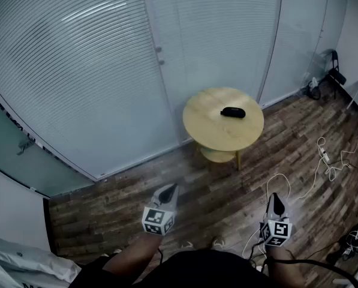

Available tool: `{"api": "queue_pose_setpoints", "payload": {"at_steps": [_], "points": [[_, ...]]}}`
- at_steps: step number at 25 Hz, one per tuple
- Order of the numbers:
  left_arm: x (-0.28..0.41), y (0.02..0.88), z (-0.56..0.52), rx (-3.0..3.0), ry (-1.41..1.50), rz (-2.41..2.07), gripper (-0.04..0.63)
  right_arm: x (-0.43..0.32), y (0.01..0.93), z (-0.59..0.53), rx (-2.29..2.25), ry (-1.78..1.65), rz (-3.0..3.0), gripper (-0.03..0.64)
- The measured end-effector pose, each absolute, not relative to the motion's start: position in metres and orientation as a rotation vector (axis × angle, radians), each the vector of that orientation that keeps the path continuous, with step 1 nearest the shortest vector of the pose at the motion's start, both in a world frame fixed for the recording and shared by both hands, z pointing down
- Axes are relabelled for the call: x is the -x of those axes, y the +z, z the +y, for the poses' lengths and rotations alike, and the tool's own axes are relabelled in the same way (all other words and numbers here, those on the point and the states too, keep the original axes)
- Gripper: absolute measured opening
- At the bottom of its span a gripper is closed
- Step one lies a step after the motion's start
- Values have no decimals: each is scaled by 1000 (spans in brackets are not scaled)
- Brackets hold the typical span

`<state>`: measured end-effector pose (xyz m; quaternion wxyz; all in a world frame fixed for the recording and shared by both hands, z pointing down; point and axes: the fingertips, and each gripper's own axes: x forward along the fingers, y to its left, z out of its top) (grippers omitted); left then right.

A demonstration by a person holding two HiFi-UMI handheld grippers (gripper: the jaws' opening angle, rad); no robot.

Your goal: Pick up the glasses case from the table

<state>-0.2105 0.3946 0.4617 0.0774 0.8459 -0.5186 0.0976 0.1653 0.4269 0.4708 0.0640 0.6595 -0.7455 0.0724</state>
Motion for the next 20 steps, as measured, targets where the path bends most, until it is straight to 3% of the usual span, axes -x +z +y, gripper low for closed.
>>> {"api": "queue_pose_setpoints", "payload": {"at_steps": [20], "points": [[103, 462, 367, -2622, 290, -1555, 3, -219, 477, 392, -1927, 369, -2502, 8]]}}
